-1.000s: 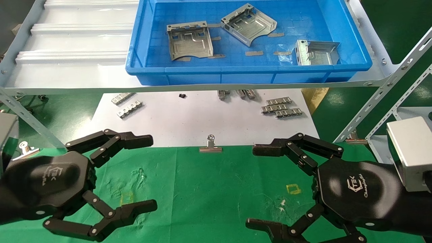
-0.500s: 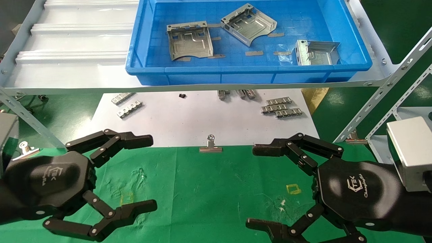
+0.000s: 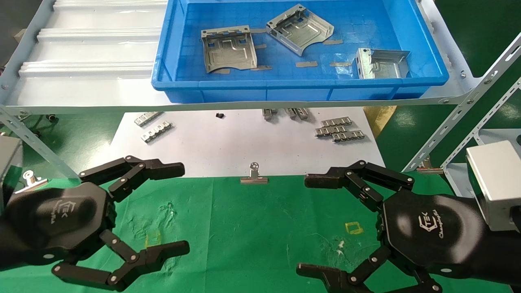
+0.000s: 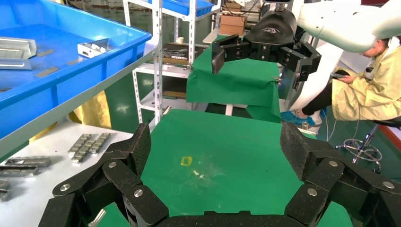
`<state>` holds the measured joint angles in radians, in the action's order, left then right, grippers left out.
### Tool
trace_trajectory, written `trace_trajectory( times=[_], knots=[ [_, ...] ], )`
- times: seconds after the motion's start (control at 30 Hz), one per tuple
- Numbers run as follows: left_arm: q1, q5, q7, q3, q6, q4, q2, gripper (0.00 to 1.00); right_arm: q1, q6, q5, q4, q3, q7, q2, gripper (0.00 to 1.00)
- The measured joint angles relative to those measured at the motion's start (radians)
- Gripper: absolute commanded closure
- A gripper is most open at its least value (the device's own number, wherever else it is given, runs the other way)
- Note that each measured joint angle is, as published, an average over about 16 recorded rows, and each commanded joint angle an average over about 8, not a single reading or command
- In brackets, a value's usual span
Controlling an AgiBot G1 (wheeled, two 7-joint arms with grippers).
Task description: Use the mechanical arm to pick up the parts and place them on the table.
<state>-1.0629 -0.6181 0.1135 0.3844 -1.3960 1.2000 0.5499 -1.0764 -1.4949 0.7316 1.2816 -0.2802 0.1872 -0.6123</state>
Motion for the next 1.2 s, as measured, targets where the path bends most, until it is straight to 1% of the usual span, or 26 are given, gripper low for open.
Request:
trace_trajectory(
  times=[0.33, 0.6, 1.2],
  knots=[
    [0.000, 0.000, 0.000, 0.000, 0.000, 0.000, 0.000, 0.00, 0.000, 0.000, 0.000, 0.000, 0.000, 0.000, 0.000, 0.00],
    [0.000, 0.000, 0.000, 0.000, 0.000, 0.000, 0.000, 1.00, 0.000, 0.000, 0.000, 0.000, 0.000, 0.000, 0.000, 0.00],
    [0.000, 0.000, 0.000, 0.000, 0.000, 0.000, 0.000, 1.00, 0.000, 0.000, 0.000, 0.000, 0.000, 0.000, 0.000, 0.00]
  ],
)
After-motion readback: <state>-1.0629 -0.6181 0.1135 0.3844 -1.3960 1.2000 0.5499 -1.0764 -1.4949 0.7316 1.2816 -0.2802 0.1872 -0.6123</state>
